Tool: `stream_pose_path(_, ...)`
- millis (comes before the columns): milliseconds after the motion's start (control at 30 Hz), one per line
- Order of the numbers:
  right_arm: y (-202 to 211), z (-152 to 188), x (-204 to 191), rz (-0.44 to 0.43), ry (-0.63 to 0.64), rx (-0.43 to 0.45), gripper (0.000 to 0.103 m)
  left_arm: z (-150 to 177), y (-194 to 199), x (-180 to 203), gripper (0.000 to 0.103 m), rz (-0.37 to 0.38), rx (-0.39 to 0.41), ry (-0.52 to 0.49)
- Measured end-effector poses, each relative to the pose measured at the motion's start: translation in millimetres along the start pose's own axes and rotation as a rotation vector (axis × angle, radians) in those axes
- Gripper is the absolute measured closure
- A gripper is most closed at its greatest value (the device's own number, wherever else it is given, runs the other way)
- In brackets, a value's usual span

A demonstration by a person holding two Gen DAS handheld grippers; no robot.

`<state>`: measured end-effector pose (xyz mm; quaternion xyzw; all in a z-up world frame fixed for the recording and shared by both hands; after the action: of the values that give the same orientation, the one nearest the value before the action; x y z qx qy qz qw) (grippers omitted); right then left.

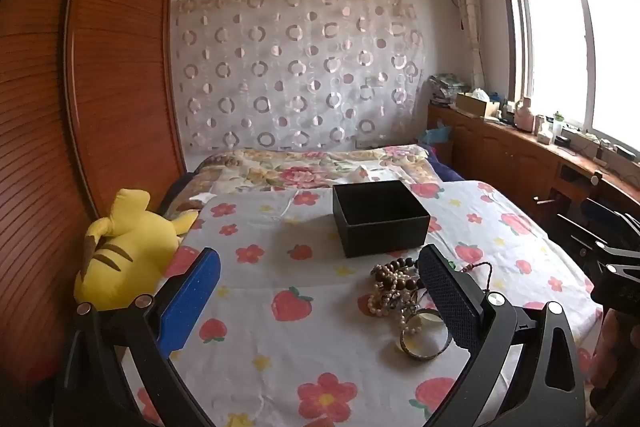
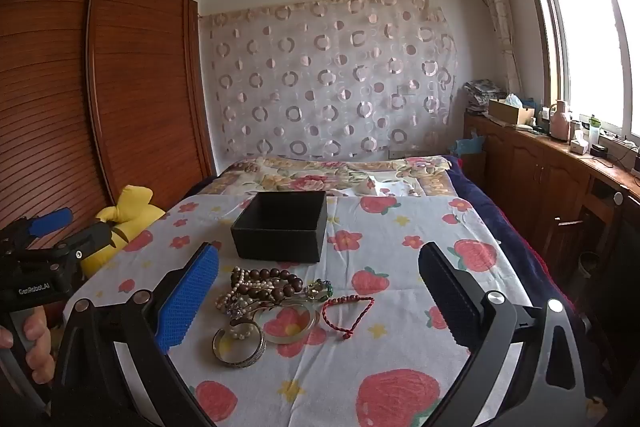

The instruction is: Organize jewelry

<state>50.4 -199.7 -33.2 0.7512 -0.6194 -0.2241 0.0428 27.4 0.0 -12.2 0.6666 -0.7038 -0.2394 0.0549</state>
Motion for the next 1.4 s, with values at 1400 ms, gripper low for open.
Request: stream_pose_path(1400,1.1,-0.1,0.1,-0.007,-0.005,0.01,0.002,-0.2,0.5,0.0,0.007,0.001,0.009,0.001)
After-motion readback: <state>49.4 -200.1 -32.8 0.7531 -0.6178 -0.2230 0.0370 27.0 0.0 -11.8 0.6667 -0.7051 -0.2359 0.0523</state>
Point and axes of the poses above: each gripper's, at about its wrist camera, not at the fingertips, and y roughly against the way its jaws point, x to its right, z to its underside, the point moved 3 cm from there along -y, roughly the way its jaws point, and after that the axes turned 13 degrees about -y, right-handed, at the moved point
